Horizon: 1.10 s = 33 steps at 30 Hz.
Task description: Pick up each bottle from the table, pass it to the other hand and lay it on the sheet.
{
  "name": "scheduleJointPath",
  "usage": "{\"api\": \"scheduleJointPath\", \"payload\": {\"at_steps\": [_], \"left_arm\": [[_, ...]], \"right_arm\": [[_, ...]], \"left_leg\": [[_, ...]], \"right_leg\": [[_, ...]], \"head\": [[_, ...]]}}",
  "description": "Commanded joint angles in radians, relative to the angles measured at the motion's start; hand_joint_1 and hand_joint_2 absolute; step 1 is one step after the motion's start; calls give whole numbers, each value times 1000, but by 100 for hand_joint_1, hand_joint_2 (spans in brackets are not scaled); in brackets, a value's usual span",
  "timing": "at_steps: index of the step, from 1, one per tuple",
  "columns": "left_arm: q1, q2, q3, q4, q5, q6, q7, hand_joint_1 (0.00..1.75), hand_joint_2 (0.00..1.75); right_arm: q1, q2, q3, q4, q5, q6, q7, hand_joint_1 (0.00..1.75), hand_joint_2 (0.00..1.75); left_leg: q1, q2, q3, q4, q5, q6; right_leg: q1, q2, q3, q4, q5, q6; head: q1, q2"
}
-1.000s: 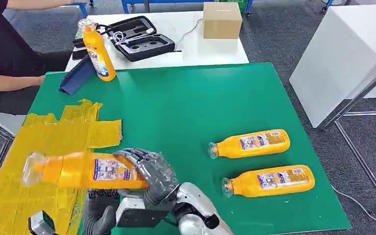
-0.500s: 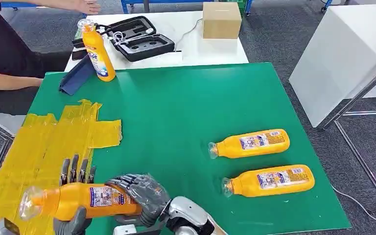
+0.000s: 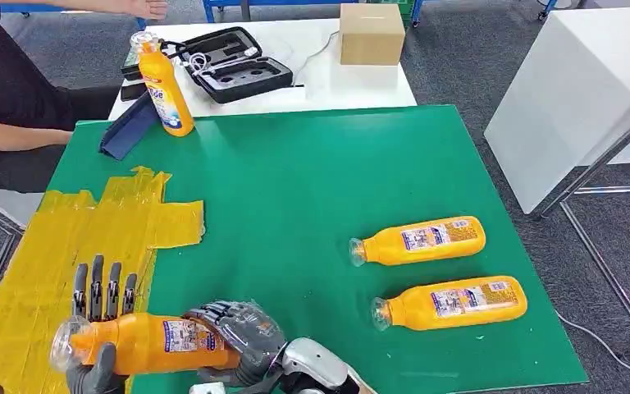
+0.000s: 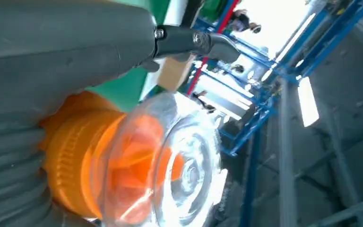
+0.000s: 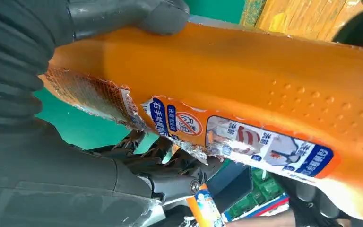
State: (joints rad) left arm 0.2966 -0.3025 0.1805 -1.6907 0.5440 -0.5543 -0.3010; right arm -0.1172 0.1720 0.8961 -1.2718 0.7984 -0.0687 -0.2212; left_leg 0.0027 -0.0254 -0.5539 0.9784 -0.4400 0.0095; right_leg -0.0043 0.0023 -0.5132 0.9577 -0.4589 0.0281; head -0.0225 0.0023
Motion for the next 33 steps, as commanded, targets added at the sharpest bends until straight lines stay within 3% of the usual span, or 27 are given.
{"api": "scheduleJointPath", "payload": {"at_steps": [1, 2, 3, 5, 8, 22, 23, 24, 32, 33], "left_arm": [[-61, -38, 46, -10, 14, -11, 5, 40, 175], [-61, -38, 46, -10, 14, -11, 5, 40, 175], [-60, -43, 49, -12, 22, -12, 3, 175, 175], [-53, -37, 32, -19, -2, -16, 1, 175, 175], [-12, 100, -151, 28, -227, -3, -118, 175, 175], [1, 110, -158, 12, -233, 14, -127, 175, 175], [2, 109, -152, 5, -237, 22, -128, 175, 175], [4, 108, -147, -6, -247, 32, -129, 175, 175], [7, 105, -137, -22, -264, 46, -129, 175, 175], [10, 104, -125, -41, -292, 65, -135, 175, 175]], "right_arm": [[89, -1, 77, 58, -1, 7, 2, 175, 175], [89, -1, 77, 58, -1, 7, 2, 175, 175], [90, -3, 77, 57, -1, 7, 3, 175, 175], [91, -6, 71, 43, -3, 3, 3, 175, 175], [108, -43, 60, -1, -11, -19, -2, 175, 175], [115, -64, 43, -48, -6, -62, 14, 175, 175], [116, -69, 29, -70, 9, -85, 19, 105, 175], [118, -73, 10, -94, 10, -96, 25, 0, 175], [125, -80, -21, -128, 20, -90, 44, 0, 175], [129, -93, -52, -165, 28, -105, 47, 0, 0]], "left_leg": [[1, -1, 2, -1, -1, 0], [1, -1, 2, -1, -1, 0], [1, -1, 3, -1, -1, 0], [0, -2, 2, -1, 0, 0], [1, -2, 2, -1, 0, 0], [2, -2, 4, -1, -2, -1], [1, -2, 2, -1, -1, 0], [2, -1, 3, -1, -2, 0], [1, -1, 3, -1, -1, 0], [1, -2, 2, -1, -1, 0]], "right_leg": [[1, -3, 4, -3, -1, 0], [1, -3, 4, -3, -1, 0], [2, -3, 5, -3, -1, 0], [1, -3, 3, -2, -1, 0], [1, -4, 3, -2, -1, 0], [2, -4, 6, -4, -2, 0], [1, -3, 4, -2, -1, 0], [2, -4, 5, -3, -2, 0], [1, -3, 5, -3, -1, 0], [1, -3, 4, -2, -1, 0]], "head": [[0, 0], [0, 0], [0, 0], [0, 0], [0, 0], [0, 0], [0, 0], [0, 0], [0, 0], [0, 0]]}}
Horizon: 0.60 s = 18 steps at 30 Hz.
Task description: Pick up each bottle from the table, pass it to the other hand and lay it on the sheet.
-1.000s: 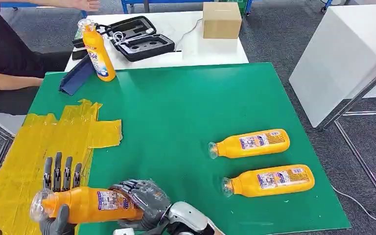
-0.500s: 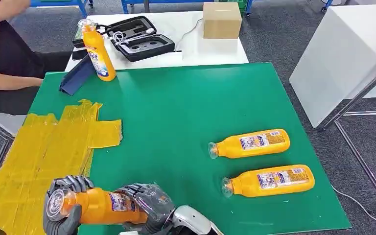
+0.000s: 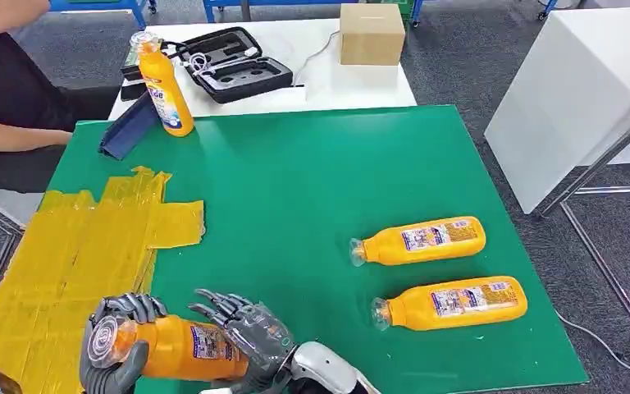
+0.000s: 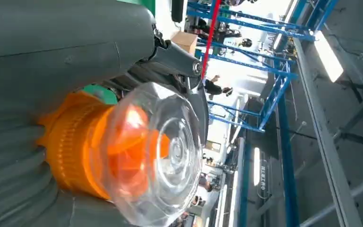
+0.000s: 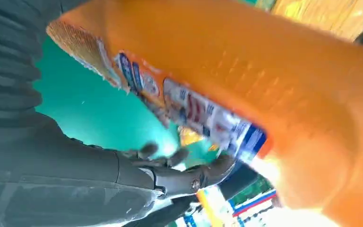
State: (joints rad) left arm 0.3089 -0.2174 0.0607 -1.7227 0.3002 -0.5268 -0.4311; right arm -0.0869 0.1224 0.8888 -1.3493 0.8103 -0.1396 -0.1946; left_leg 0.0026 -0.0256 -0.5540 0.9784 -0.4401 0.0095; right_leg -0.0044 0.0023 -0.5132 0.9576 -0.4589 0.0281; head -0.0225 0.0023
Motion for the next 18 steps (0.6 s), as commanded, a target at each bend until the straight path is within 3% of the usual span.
{"api": "scheduleJointPath", "payload": {"at_steps": [1, 6, 10, 12, 18], "left_arm": [[-1, 18, 6, -28, -82, 61, -10, 175, 175], [0, 8, 90, -147, -248, 174, -9, 175, 175], [2, -27, 127, -215, -418, 285, -44, 175, 175], [-4, -56, 119, -278, -612, 447, -85, 175, 175], [-4, -56, 95, -295, -624, 461, -67, 175, 175]], "right_arm": [[107, -55, -78, -127, 17, -39, 20, 0, 0], [164, -112, -224, -337, 21, -5, 4, 0, 0], [192, -120, -251, -387, 35, -4, 4, 0, 0], [203, -129, -248, -411, 49, -10, 15, 0, 0], [203, -129, -244, -411, 51, -12, 18, 0, 0]], "left_leg": [[1, -2, 2, -1, -1, 0], [2, -3, 0, 2, -2, 0], [1, -1, -2, 1, -1, 0], [1, 0, -2, 2, -2, 0], [0, -1, -1, 0, -1, 0]], "right_leg": [[1, -3, 3, -2, -1, 0], [2, -5, 3, -1, -2, 0], [1, -1, 1, 0, -1, 0], [1, -2, 2, 0, -1, 0], [1, -1, 1, -1, 0, 0]], "head": [[0, 0], [0, 0], [0, 0], [0, 0], [0, 0]]}}
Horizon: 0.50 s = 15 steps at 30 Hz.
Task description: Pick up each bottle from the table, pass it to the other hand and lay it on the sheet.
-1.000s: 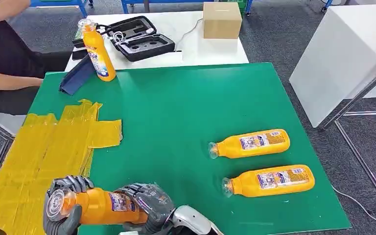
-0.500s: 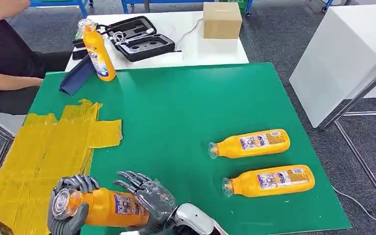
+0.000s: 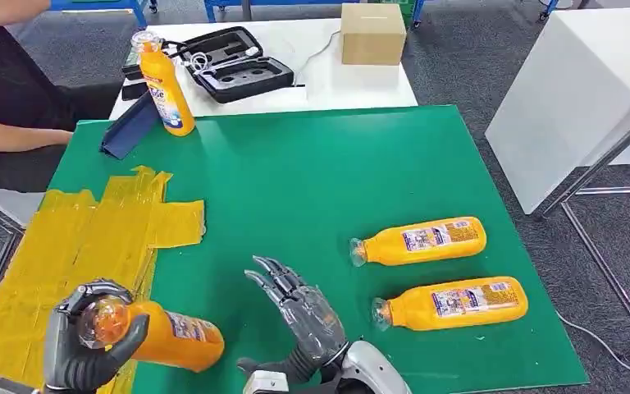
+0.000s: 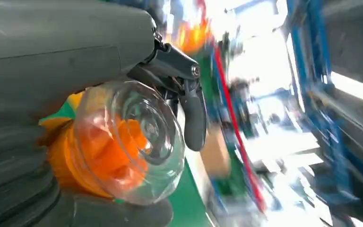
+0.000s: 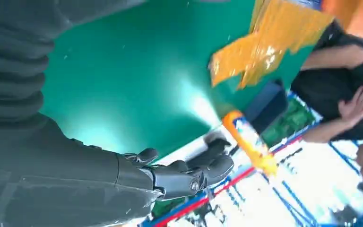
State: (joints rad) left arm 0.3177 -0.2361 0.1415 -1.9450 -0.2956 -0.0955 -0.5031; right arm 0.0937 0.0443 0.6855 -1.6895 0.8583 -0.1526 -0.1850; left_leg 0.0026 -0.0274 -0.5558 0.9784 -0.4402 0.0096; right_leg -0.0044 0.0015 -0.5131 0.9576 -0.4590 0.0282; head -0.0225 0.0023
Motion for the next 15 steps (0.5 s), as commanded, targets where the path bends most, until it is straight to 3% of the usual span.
{"api": "scheduleJointPath", "payload": {"at_steps": [1, 9, 11, 15], "left_arm": [[-13, -37, 14, -73, -28, 30, 5, 175, 175], [-11, -30, 11, -68, -39, 51, -3, 175, 175], [-11, -22, -48, -112, -284, 311, -44, 175, 175], [-32, 68, -211, -134, -672, 634, 117, 175, 175]], "right_arm": [[22, -51, -41, -71, 3, 1, 9, 0, 0], [20, -51, -39, -67, 5, -2, 10, 0, 0], [5, -67, -38, -82, 12, -10, 23, 0, 0], [-3, -113, -85, -113, -25, 37, 52, 0, 0]], "left_leg": [[0, 1, 0, 0, 0, 0], [0, 1, 1, 0, -1, 0], [1, 2, 2, 0, -1, 0], [1, 0, -1, 1, 0, 0]], "right_leg": [[0, 0, 0, 0, 0, 0], [1, 0, 2, -1, 0, 0], [1, 0, 2, -1, 0, 0], [1, -2, 1, 0, 0, 0]], "head": [[0, 0], [0, 0], [0, 0], [0, 0]]}}
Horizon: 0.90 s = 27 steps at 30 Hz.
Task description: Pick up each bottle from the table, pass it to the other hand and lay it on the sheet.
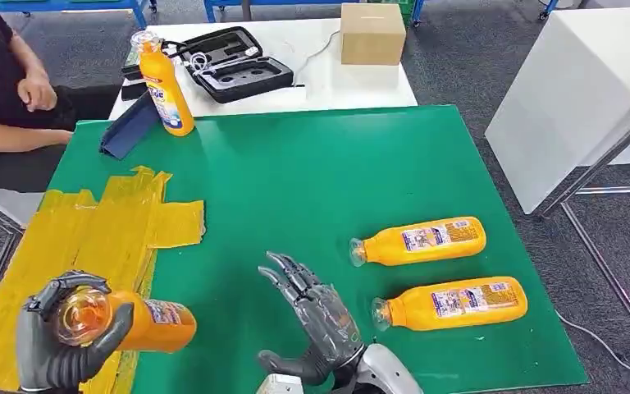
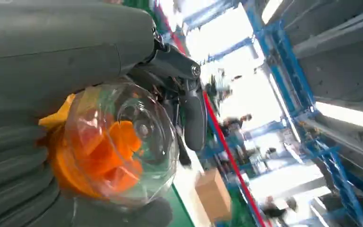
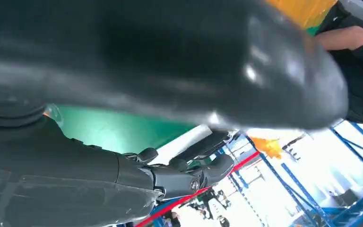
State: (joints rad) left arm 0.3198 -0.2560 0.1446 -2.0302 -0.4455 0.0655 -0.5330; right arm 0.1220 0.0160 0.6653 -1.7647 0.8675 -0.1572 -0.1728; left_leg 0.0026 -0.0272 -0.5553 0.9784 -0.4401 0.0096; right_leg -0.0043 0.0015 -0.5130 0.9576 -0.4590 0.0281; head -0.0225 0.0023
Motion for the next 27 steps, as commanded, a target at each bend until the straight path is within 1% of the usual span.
{"api": "scheduleJointPath", "payload": {"at_steps": [1, 3, 5, 6, 8, 10, 11, 12, 17, 18, 19, 20, 22, 23, 24, 25, 26, 27], "left_arm": [[-46, 117, -259, -25, -607, 523, 205, 175, 175], [-64, 135, -295, 21, -725, 565, 266, 175, 175], [-75, 148, -322, 82, -826, 587, 333, 175, 175], [-78, 152, -331, 111, -844, 597, 348, 175, 175], [-95, 151, -341, 228, -938, 548, 390, 175, 175], [-136, 141, -360, 408, -986, 576, 416, 175, 175], [-146, 140, -364, 440, -989, 599, 420, 175, 175], [-150, 141, -367, 457, -989, 613, 421, 175, 175], [-147, 146, -369, 438, -987, 616, 426, 175, 175], [-147, 146, -369, 438, -987, 616, 426, 175, 175], [-143, 151, -370, 429, -1000, 568, 436, 175, 175], [-156, 149, -376, 477, -1020, 536, 440, 175, 175], [-227, 126, -378, 726, -1099, 540, 478, 175, 175], [-287, 152, -416, 878, -1125, 585, 537, 175, 175], [-333, 173, -482, 980, -1125, 617, 609, 175, 175], [-394, 170, -530, 1128, -1125, 633, 665, 175, 175], [-431, 185, -593, 1196, -1125, 633, 736, 175, 175], [-441, 175, -579, 1237, -1125, 633, 725, 175, 175]], "right_arm": [[-14, -103, -84, -45, -41, 47, 38, 0, 0], [20, -137, -97, -64, -46, 39, 36, 0, 0], [62, -187, -86, -101, -35, 16, 37, 0, 0], [81, -207, -78, -118, -30, 2, 40, 0, 0], [121, -269, -41, -165, -8, -41, 65, 0, 0], [140, -319, -10, -196, -8, -78, 81, 0, 0], [139, -324, -6, -198, -9, -85, 84, 0, 0], [138, -325, -3, -198, -10, -90, 86, 0, 0], [122, -319, 1, -188, -14, -92, 95, 0, 0], [122, -319, 1, -188, -14, -92, 95, 0, 0], [116, -321, 6, -186, -15, -94, 98, 0, 0], [117, -330, 15, -190, -11, -102, 100, 0, 0], [111, -353, 33, -191, -12, -109, 98, 0, 0], [105, -356, 35, -186, -18, -113, 95, 0, 0], [99, -359, 36, -182, -22, -113, 91, 0, 0], [86, -362, 32, -172, -39, -105, 77, 0, 0], [74, -360, 23, -161, -50, -95, 65, 0, 0], [67, -363, 16, -155, -61, -89, 53, 0, 0]], "left_leg": [[1, -1, 0, 2, -1, 0], [0, -4, 1, -1, 1, 0], [0, -4, 3, -1, 0, 0], [-1, -4, 3, -1, 1, 0], [-1, -4, 4, -2, 0, 1], [-3, -5, 4, -2, 1, 1], [-2, -6, 5, -3, 0, 1], [-3, -5, 5, -3, 1, 1], [-2, 3, 4, -1, -1, 1], [-2, 2, 4, -1, -1, 1], [-2, 1, 4, -1, -1, 1], [-1, 3, 5, -1, -2, 1], [-2, 1, 6, -2, -1, 2], [-2, 1, 7, -3, 0, 1], [-3, 0, 9, -4, 0, 2], [-4, -2, 10, -4, 0, 2], [-3, -4, 12, -7, 3, 2], [-3, -3, 13, -5, 0, 2]], "right_leg": [[2, -3, 2, -1, 0, 0], [0, -5, 3, -2, 0, 1], [0, -6, 5, -3, -1, 1], [0, -5, 4, -3, -1, 1], [0, -6, 6, -4, -1, 1], [-3, -5, 5, -3, -1, 1], [-2, -7, 8, -5, -1, 1], [-4, -5, 6, -4, -1, 1], [-3, 1, 4, -2, 0, 0], [-2, 1, 4, -2, 0, 0], [-3, 1, 4, -2, 0, 0], [-2, 1, 4, -3, 0, 0], [-2, 0, 6, -3, 0, 0], [-2, 0, 7, -4, 0, 0], [-2, -2, 8, -5, 1, 1], [-4, -2, 9, -4, 0, 1], [-3, -5, 11, -7, 2, 0], [-3, -3, 8, -5, 1, 0]], "head": [[0, 0], [0, 0], [0, 0], [0, 0], [0, 0], [0, 0], [0, 0], [0, 0], [0, 0], [0, 0], [0, 0], [0, 0], [0, 0], [0, 0], [-1, 0], [0, 0], [0, 0], [0, 0]]}}
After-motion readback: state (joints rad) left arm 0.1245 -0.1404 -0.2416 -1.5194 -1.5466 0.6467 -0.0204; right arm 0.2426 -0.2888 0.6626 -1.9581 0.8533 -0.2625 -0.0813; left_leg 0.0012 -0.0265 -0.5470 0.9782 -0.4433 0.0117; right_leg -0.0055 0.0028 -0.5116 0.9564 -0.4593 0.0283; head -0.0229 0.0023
